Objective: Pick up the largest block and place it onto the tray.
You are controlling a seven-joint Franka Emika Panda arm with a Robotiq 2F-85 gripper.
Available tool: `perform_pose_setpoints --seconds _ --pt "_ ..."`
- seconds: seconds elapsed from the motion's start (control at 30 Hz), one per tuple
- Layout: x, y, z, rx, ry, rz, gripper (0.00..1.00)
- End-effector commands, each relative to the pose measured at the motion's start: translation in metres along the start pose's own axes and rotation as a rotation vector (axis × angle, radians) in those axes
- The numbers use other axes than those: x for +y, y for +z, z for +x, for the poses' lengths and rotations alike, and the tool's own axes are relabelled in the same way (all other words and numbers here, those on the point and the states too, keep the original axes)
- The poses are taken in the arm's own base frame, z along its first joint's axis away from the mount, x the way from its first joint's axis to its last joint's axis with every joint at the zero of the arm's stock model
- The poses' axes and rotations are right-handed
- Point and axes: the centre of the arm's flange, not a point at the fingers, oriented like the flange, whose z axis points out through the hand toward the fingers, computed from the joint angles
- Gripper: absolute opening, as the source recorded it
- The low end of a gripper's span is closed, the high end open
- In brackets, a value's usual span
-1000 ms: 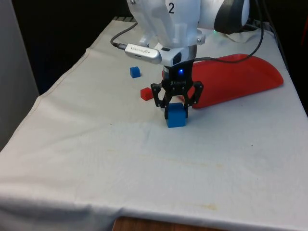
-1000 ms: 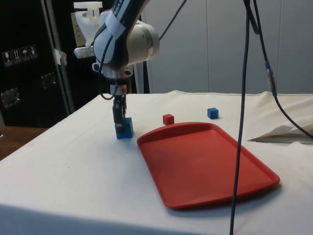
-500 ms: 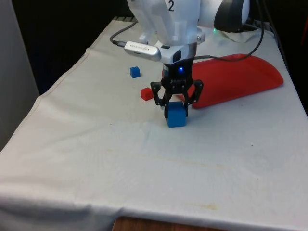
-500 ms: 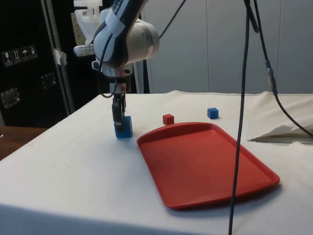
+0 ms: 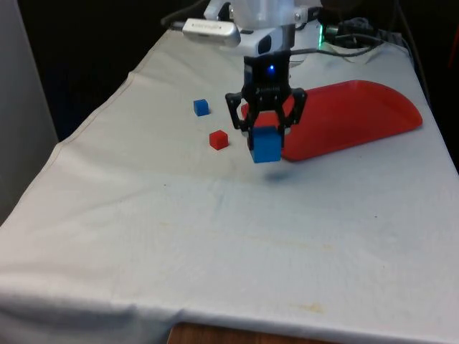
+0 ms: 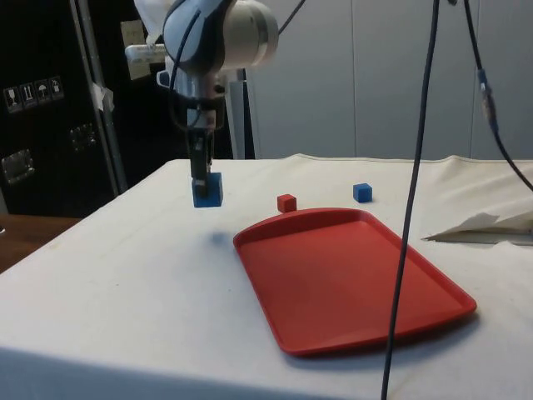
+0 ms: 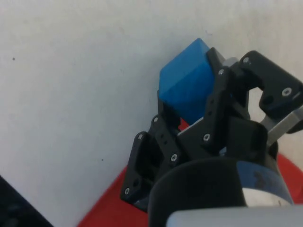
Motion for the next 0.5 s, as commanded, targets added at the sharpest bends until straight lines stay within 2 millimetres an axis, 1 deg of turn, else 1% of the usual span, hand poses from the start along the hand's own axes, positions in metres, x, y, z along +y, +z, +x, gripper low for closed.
perform_pose_setpoints --seconds 0.0,0.03,0.13,0.17,0.2,0.27,0.3,0.47 --pt "0.000 -0.003 0.000 0.002 0.000 0.001 0.00" --pt "0.001 -0.010 -0.002 -0.005 0.002 -0.005 0.00" --pt "0.001 -0.020 -0.003 0.000 0.000 0.000 0.00" --pt "0.001 -0.027 -0.004 0.005 -0.001 0.003 0.00" --pt "0.001 -0.027 -0.004 0.005 -0.001 0.003 0.00" --pt "-0.001 -0.037 -0.004 0.009 -0.005 0.006 0.00" --pt "-0.001 -0.035 -0.002 0.017 -0.008 0.016 0.00" --pt "-0.008 -0.052 -0.010 0.016 -0.007 0.018 0.00"
